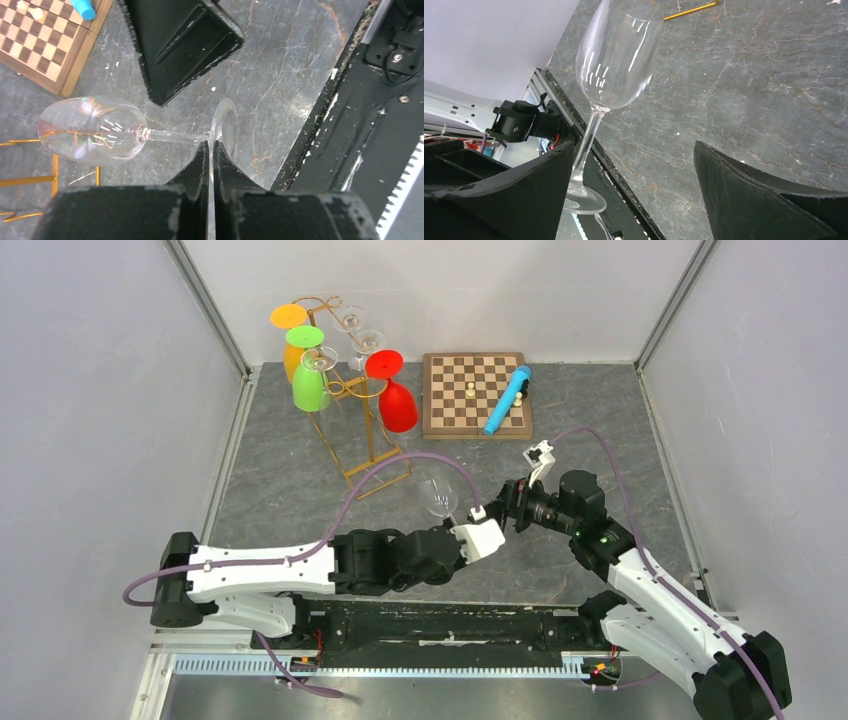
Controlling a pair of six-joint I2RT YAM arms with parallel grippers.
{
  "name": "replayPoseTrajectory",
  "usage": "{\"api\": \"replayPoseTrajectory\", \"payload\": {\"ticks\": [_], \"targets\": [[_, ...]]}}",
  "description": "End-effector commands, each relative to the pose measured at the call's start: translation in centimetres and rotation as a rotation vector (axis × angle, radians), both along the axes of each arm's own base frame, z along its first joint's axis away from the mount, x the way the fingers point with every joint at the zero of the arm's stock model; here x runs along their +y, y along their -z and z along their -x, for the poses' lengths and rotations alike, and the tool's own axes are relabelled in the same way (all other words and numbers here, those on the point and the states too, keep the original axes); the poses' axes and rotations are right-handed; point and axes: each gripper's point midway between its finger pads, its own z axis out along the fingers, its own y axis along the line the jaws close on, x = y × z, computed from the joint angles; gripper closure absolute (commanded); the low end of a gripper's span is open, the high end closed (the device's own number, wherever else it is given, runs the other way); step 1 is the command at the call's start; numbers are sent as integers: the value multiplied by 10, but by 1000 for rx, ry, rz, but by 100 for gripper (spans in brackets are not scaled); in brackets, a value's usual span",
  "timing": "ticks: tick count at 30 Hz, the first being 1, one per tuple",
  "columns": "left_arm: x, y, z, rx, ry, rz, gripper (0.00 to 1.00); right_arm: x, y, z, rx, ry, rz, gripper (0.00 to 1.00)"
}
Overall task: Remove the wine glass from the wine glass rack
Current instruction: Place the wine glass at the center of the board.
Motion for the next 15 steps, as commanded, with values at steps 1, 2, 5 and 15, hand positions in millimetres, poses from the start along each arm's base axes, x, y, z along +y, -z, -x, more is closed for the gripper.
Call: {"api": "replayPoseTrajectory", "payload": {"ticks": [1, 2, 5, 15], "targets": [[-14, -21, -10, -151, -12, 16, 98, 11, -31, -3, -71, -30, -56, 8], [-16, -19, -8, -159, -6, 7, 98, 12, -30, -3, -70, -34, -56, 8], [-20, -15, -6, -190, -4, -23, 98, 18, -29, 0, -61, -57, -57, 8], [-29, -12, -3, -287, -3, -67, 98, 31, -15, 8, -22, -103, -35, 9]]}}
